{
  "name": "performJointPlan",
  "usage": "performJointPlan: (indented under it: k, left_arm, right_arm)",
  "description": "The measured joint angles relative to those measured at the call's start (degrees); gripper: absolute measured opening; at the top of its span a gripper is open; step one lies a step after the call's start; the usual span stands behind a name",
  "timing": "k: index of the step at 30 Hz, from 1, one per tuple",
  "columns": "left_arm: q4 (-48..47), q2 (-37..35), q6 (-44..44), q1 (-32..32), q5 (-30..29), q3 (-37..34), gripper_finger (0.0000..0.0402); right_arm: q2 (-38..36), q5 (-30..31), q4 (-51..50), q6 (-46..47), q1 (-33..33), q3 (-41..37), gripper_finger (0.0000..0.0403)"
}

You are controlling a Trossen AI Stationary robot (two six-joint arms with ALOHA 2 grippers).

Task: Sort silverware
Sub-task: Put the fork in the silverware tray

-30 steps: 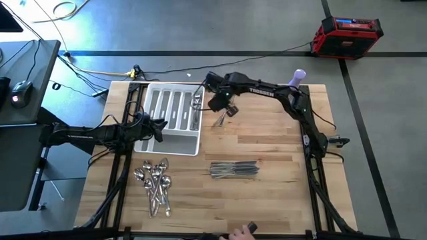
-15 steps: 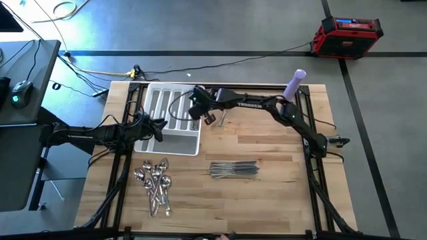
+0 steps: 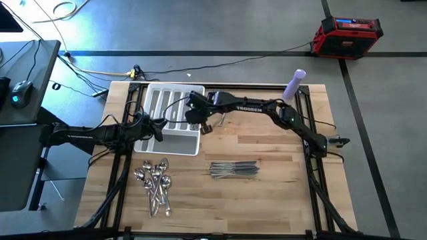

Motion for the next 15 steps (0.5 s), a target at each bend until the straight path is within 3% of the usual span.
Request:
performJointPlan:
  k: [4,10,15]
  left_arm:
    - [0.0,0.0,-0.1,0.0,0.0,0.0,0.0097]
    - [0.0,0.0,-0.9,0.0,0.0,0.0,0.0097]
    - [0.2,0.0,-1.2,0.0,0.0,0.0,0.0097]
  right_arm:
    - [3.0,4.4,0.5,7.5,0.5,-0.1,0.0]
    - [5.0,16.5,3.3,17.2,0.8,-0.1,0.0]
    - [5.8,13.8,3.7,18.4,0.9,-0.1,0.0]
